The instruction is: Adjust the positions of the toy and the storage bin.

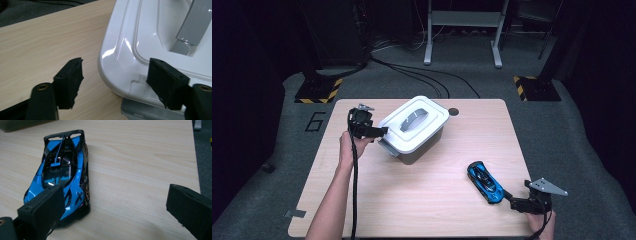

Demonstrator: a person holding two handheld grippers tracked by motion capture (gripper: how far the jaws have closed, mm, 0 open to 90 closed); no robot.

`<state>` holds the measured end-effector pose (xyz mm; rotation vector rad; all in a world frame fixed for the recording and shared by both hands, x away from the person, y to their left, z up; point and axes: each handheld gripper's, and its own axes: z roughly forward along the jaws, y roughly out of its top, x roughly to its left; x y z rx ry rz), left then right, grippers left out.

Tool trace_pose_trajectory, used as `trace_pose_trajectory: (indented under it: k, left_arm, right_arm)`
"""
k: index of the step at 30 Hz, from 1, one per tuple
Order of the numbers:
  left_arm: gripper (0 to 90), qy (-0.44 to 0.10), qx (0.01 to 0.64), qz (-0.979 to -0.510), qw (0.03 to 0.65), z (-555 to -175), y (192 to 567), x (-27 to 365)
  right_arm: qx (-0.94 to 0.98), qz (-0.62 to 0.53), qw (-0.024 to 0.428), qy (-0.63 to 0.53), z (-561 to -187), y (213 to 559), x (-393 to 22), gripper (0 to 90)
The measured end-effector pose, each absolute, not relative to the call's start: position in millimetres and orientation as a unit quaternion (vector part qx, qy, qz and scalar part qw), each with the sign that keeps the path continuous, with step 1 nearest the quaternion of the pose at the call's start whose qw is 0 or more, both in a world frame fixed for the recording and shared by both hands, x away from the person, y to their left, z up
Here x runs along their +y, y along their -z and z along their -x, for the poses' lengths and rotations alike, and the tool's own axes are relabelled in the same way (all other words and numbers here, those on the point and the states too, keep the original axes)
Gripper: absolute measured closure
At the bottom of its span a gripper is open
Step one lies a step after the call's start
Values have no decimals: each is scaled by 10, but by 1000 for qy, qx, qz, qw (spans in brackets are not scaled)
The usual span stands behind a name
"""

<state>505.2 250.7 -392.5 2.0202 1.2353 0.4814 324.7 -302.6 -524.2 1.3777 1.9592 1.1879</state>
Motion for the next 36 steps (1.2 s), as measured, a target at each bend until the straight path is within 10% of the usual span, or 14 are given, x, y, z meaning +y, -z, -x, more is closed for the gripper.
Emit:
trace_pose_trajectory:
  k: [10,36]
  left_arm:
    - [482,-179,476,-783,358,-5091,3950,2472]
    - [475,-170,497,-766,370,-4764,3967,2316]
  right_arm:
    - [713,-502,232,-431,-3249,5242,-3022,16]
    - [714,-502,233,-428,-3251,5242,-3022,21]
